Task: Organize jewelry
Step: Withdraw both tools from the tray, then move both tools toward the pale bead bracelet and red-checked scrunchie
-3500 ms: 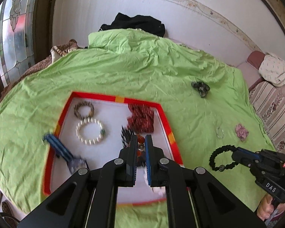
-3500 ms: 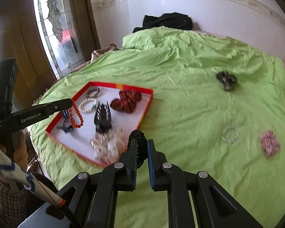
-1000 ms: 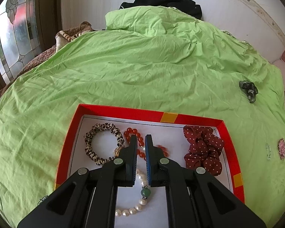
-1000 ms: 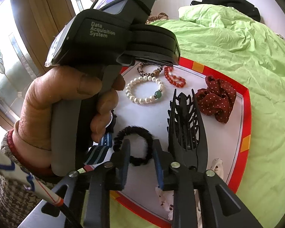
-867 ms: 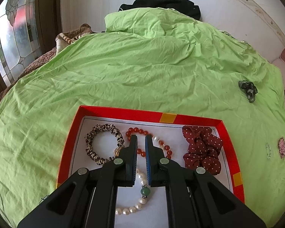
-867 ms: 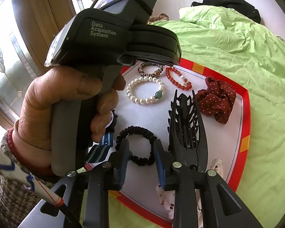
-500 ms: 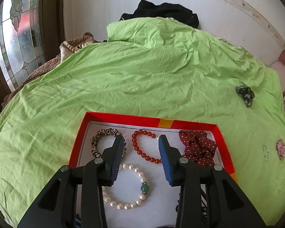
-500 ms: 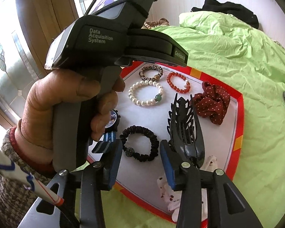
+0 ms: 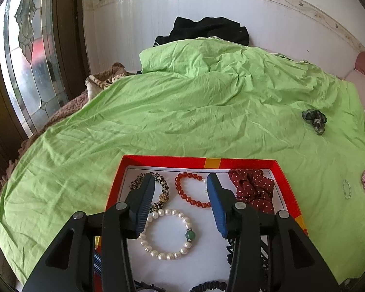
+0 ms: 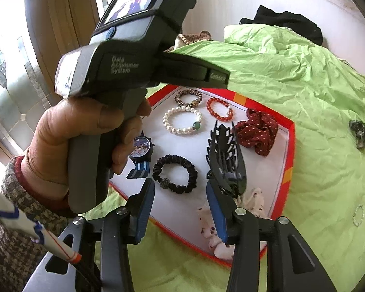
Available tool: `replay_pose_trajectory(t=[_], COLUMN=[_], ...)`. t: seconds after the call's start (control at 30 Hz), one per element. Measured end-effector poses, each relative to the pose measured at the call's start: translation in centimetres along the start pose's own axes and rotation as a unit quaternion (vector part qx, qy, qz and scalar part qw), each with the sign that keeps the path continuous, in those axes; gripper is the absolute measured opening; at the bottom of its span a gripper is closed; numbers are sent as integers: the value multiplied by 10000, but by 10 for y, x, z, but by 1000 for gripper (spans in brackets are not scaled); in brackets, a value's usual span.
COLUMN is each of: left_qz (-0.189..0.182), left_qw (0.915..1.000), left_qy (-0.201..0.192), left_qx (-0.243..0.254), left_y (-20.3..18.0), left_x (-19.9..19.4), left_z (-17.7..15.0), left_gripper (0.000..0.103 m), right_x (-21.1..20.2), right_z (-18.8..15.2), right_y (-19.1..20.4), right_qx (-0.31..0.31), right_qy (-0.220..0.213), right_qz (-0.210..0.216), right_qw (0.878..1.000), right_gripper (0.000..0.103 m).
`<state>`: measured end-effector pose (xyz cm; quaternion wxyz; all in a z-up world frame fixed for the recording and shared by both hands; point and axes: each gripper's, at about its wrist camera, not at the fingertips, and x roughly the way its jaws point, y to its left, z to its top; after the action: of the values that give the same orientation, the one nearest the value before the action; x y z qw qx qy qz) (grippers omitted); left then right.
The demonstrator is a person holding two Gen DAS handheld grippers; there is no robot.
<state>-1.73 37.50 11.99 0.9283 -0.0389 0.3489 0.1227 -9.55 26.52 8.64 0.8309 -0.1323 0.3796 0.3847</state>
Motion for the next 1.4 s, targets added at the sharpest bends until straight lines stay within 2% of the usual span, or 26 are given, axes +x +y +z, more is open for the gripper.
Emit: replay_pose_trajectory(t=[0.37, 0.63, 0.93, 1.07, 1.13, 1.4], left_qz=[121, 25, -140, -185, -250, -321], left_qw=[9993, 9986, 9979, 9969, 9967, 9966], left_qy=[-229, -362, -604, -723, -721, -521], left_qx=[281, 377, 174, 232, 290, 545], left_y=[-17, -29, -44, -60, -68, -102], left_x=[-21, -36, -60, -73, -80, -101], left_z=[-5, -12, -23, -31, -36, -54], left_gripper=[44, 53, 63, 68, 74, 79], right_x=[-42, -73, -119, -144, -153, -174], right_z=[-22, -56, -101, -122, -131, -164], right_y=[-36, -81, -142, -167, -176, -212], right_qx=[509, 1110, 1984, 2301, 2383, 2852], right_qy=[-122, -60, -102, -211, -251, -371], right_qz=[-387, -873, -1407, -1614, -1711, -1846], right_qw=[9979, 9900, 9699, 9595, 9557, 9398], right_gripper=[53, 53, 53, 56, 57, 57])
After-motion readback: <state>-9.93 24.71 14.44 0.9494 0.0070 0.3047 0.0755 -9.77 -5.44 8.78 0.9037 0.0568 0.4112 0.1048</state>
